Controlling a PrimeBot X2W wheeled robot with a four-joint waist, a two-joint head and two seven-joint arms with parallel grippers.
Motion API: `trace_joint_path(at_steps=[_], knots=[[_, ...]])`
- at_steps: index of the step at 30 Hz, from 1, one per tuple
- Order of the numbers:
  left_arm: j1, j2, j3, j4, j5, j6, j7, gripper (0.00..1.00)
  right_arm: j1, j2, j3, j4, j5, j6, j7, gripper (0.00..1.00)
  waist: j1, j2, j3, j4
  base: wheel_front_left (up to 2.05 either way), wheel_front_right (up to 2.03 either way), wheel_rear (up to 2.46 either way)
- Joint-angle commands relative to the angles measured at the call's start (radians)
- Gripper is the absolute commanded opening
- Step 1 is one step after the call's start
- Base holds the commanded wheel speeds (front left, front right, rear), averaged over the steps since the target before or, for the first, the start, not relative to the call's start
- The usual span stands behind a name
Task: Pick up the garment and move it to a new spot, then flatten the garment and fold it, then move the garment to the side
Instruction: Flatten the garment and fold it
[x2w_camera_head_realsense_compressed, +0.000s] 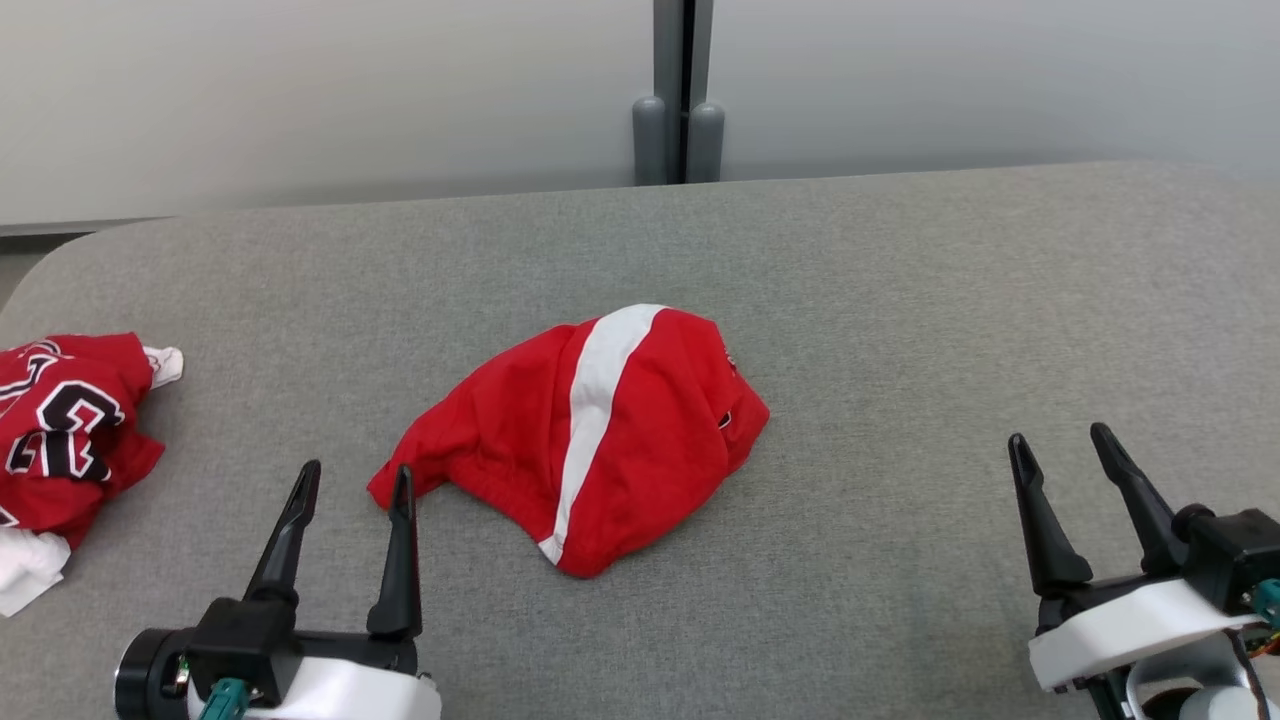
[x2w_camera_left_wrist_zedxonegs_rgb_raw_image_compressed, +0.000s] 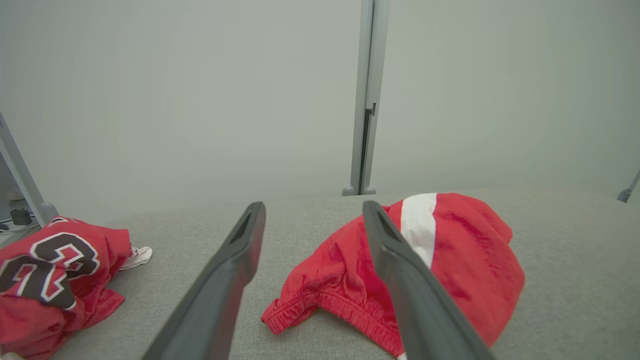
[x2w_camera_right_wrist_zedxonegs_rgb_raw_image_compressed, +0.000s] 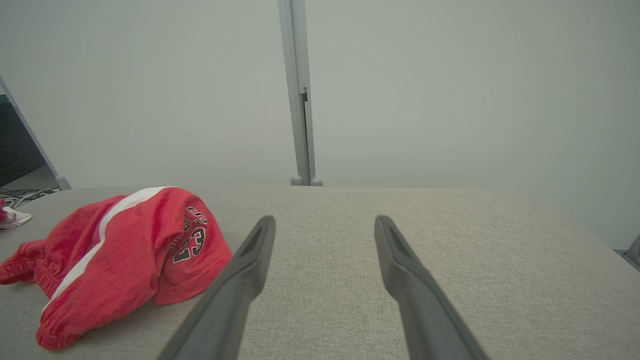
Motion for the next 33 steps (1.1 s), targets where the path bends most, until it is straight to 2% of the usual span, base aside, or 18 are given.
trace_joint_path(at_steps=[1, 10, 15, 16, 22, 23, 24, 25, 26, 33], knots=[[-0.03, 0.003, -0.004, -0.006, 0.01, -0.006, -0.001, 1.0, -0.021, -0.007, -0.003, -0.001, 0.001, 0.0, -0.002, 1.0, 0.0, 0.0, 0.027, 0.026, 0.0, 0.0, 0.0], [-0.199, -0.036, -0.093, 0.008, 0.034, -0.063, -0.016, 1.0, -0.182, -0.076, 0.057, 0.098, 0.028, 0.0, 0.007, 1.0, 0.0, 0.0, 0.205, 0.185, 0.0, 0.0, 0.0], [-0.28, -0.067, -0.133, 0.063, 0.038, -0.086, -0.047, 1.0, -0.288, -0.095, 0.138, 0.235, 0.049, 0.0, 0.01, 1.0, 0.0, 0.0, 0.27, 0.258, 0.0, 0.0, 0.0], [-0.301, -0.078, -0.139, 0.089, 0.032, -0.092, -0.061, 1.0, -0.317, -0.1, 0.167, 0.303, 0.063, -0.001, 0.016, 1.0, 0.0, 0.0, 0.283, 0.275, 0.0, 0.0, 0.0], [-0.33, -0.088, -0.138, 0.152, 0.023, -0.099, -0.086, 1.0, -0.353, -0.099, 0.256, 0.434, 0.119, 0.0, 0.009, 1.0, 0.0, 0.0, 0.288, 0.281, 0.0, 0.0, 0.0], [-0.329, -0.086, -0.134, 0.159, 0.022, -0.099, -0.09, 1.0, -0.356, -0.1, 0.267, 0.448, 0.13, 0.0, 0.011, 0.61, 0.0, 0.0, 0.287, 0.276, 0.0, 0.0, 0.0], [-0.332, -0.086, -0.132, 0.167, 0.022, -0.101, -0.091, 1.0, -0.359, -0.104, 0.277, 0.459, 0.139, 0.0, 0.008, 0.4, 0.0, 0.0, 0.286, 0.273, 0.0, 0.0, 0.0], [-0.336, -0.085, -0.13, 0.173, 0.022, -0.103, -0.093, 1.0, -0.361, -0.107, 0.284, 0.466, 0.15, 0.0, 0.004, 0.04, 0.0, 0.0, 0.284, 0.269, 0.0, 0.0, 0.0], [-0.341, -0.083, -0.127, 0.176, 0.023, -0.103, -0.093, 1.0, -0.365, -0.116, 0.288, 0.47, 0.152, 0.0, -0.002, 0.0, 0.0, 0.0, 0.283, 0.264, 0.0, 0.0, 0.0], [-0.351, -0.079, -0.111, 0.193, 0.027, -0.106, -0.098, 1.0, -0.381, -0.165, 0.238, 0.406, 0.119, -0.001, -0.106, 0.0, 0.0, 0.0, 0.264, 0.224, 0.0, 0.0, 0.0]])
